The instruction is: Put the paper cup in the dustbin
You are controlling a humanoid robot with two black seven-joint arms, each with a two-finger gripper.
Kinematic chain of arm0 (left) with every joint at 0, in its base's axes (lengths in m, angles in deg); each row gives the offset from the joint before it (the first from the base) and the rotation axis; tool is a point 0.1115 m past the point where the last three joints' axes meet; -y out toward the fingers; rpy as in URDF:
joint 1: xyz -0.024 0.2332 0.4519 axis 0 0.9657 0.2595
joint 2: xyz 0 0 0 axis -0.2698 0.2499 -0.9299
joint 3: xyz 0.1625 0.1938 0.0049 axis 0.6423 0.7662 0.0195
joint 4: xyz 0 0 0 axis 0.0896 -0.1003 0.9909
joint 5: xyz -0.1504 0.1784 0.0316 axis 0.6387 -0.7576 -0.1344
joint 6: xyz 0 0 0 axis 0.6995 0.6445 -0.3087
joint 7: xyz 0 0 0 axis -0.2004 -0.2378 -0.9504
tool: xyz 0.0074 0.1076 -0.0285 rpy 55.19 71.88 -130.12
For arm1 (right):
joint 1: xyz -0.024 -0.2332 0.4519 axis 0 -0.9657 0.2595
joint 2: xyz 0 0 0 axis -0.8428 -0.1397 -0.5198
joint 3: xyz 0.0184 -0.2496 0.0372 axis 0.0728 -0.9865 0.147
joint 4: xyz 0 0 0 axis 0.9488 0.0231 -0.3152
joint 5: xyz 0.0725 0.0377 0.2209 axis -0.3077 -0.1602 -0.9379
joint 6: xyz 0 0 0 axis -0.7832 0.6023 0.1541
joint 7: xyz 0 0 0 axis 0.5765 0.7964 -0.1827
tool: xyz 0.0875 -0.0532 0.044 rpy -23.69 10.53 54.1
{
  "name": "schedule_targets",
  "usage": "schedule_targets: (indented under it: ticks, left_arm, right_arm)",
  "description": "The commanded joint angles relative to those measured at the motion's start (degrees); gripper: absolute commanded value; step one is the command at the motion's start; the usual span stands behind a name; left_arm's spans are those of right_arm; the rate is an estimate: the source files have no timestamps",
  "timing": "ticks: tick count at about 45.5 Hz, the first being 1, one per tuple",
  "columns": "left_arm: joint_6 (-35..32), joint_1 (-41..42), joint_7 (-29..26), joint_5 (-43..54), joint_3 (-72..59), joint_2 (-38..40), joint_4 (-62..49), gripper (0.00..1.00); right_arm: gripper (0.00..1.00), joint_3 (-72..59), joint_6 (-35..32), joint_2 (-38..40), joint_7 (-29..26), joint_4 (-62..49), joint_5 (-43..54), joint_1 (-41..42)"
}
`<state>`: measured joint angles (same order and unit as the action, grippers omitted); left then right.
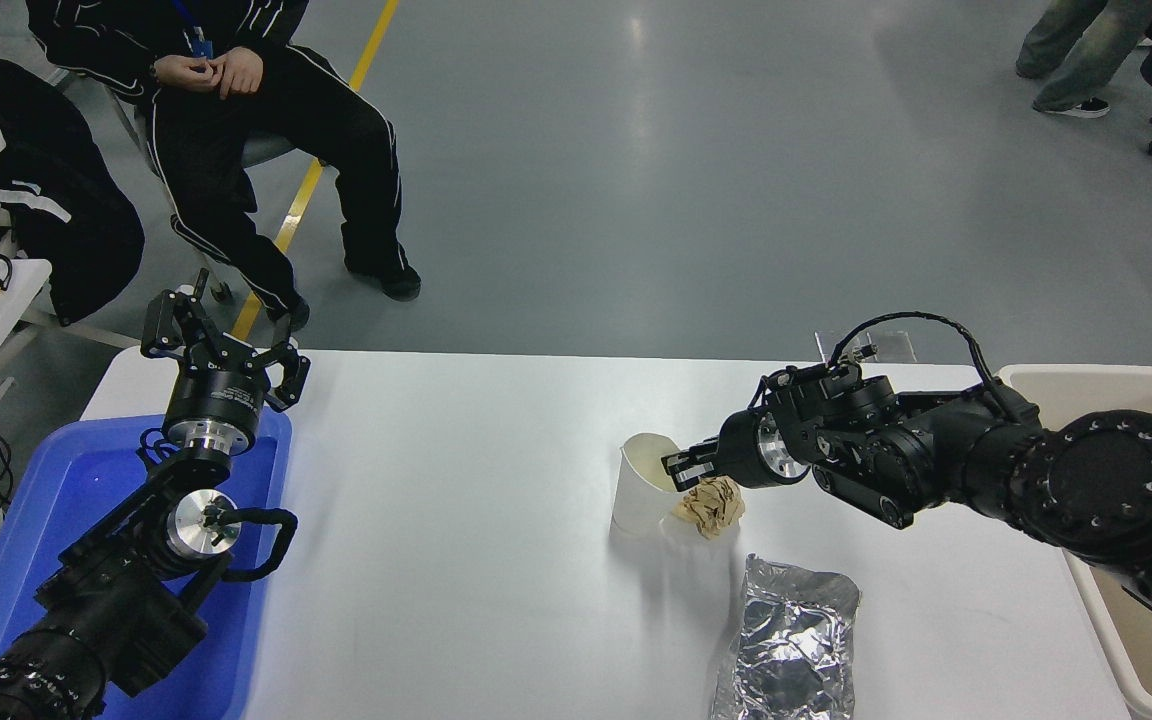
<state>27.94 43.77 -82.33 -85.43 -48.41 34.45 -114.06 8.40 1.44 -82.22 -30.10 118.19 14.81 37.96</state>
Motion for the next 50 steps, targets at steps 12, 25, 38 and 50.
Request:
schedule_targets:
  ticks: [12, 25, 38, 50]
  left_arm:
    - [0.00, 0.07, 0.00, 0.00, 0.00, 0.00, 0.00, 1.00]
    - [0.00, -0.01, 0.00, 0.00, 0.00, 0.00, 0.00, 1.00]
    - [0.00, 0.07, 0.00, 0.00, 0.00, 0.00, 0.00, 1.00]
    - [0.00, 0.07, 0.00, 0.00, 0.00, 0.00, 0.00, 1.00]
  right_arm:
    - [0.00, 2.16, -0.97, 0.00, 3.57, -0.46, -13.23, 7.43]
    - [0.00, 2.25, -1.59, 6.33, 3.39, -11.35, -24.04, 6.56]
    - [0.00, 4.09, -7.30, 12.74, 1.99, -30.52, -28.80, -0.12]
    - [0.00, 13.58, -7.21, 21.44, -12.76, -35.17, -28.80, -4.07]
